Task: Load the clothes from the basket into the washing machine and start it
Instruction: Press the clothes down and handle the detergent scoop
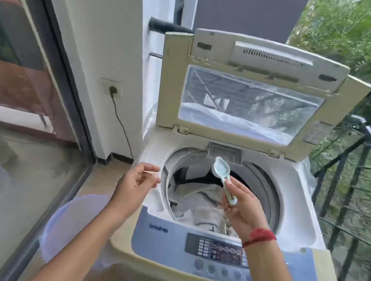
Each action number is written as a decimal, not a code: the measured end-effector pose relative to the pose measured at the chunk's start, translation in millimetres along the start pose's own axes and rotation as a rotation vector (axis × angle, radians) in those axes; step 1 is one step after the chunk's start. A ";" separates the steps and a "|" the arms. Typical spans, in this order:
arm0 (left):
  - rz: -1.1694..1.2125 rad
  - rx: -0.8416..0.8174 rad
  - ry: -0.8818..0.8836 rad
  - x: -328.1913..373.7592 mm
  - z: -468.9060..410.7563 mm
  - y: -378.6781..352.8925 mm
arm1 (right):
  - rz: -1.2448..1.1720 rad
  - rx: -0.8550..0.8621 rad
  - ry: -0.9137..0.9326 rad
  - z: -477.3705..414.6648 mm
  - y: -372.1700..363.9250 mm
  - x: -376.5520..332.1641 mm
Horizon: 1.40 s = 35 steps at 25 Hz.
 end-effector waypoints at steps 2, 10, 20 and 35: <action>-0.035 -0.091 -0.012 0.3 -31.4 -19.5 | -0.052 0.064 0.007 -22.8 11.5 -15.0; -0.106 -0.277 0.044 -26.2 -102.8 -78.8 | 0.041 0.307 0.080 -101.6 49.6 -67.8; -0.176 -0.313 0.194 -82.9 -136.2 -113.1 | 0.623 0.549 0.485 -155.6 56.0 -101.4; -0.216 -0.359 0.266 -102.3 -136.2 -137.6 | 1.500 0.604 1.402 -120.4 5.4 -128.7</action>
Point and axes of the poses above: each hand's wrist, its own z-axis away from the middle knuckle, its own y-axis out of the back of the hand, x = y × z, the point moved 8 cm from there along -z, towards the middle knuckle, and after that the axes turned 12 degrees about -y, right-handed, at the moved point
